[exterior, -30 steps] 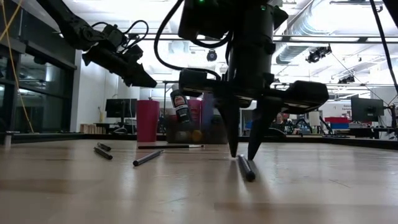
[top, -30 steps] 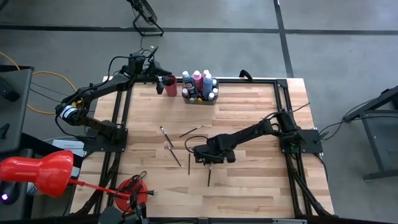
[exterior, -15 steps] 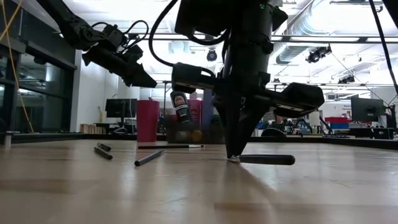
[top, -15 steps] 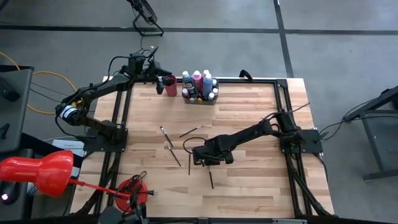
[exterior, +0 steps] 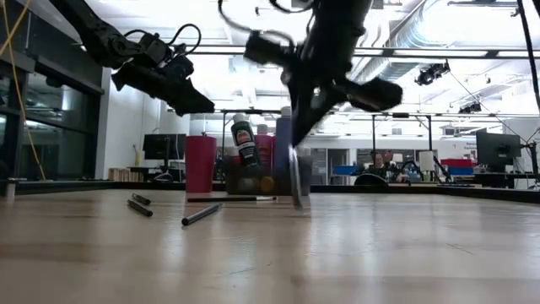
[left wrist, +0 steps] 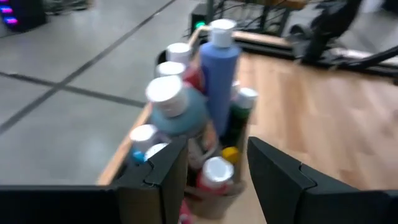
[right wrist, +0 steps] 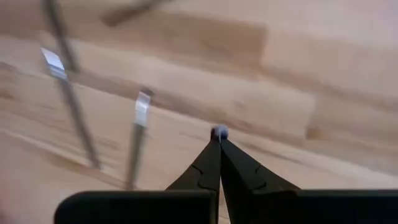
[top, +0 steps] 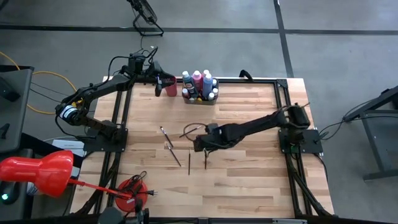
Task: Pick & Place Paint Supplies
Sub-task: Put the black paint brush into the pink cup
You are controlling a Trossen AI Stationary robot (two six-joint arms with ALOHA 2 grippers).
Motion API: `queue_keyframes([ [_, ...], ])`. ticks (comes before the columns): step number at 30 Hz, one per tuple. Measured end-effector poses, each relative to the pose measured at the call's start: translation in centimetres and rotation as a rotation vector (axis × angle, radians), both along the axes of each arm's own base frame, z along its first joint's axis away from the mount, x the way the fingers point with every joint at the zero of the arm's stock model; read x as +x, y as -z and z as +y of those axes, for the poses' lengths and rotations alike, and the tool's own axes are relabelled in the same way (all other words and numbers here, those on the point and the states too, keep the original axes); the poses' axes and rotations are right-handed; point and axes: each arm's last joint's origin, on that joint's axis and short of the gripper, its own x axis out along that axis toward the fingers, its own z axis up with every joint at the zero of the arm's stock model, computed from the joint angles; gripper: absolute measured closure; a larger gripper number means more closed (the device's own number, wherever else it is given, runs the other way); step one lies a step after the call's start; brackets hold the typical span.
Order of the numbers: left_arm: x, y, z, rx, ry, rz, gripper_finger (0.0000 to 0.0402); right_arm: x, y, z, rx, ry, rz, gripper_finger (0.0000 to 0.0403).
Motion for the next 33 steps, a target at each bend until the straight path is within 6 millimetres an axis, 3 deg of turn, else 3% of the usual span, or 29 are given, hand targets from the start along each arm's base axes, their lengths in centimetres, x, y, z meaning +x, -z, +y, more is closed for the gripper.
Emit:
queue_keyframes([
  [6,0.2,-0.2,-0.4,-0.108,0.094,-0.055,0.0238,-1.3,-4.9,-2.6,-0.208,-0.042,-0.118,0.04],
  [13,2.3,-1.0,-2.3,-0.167,0.255,-0.12,0.0238,-2.2,-9.2,-5.9,-0.408,-0.124,-0.23,0.04],
  [22,5.6,-2.6,-5.2,-0.246,0.378,-0.218,0.0238,-1.7,-11.3,-8.8,-0.636,-0.312,-0.281,0.04],
  [33,7.2,-3.3,-7.0,-0.273,0.391,-0.254,0.0238,-1.3,-13.2,-10.8,-0.769,-0.467,-0.395,0.04],
])
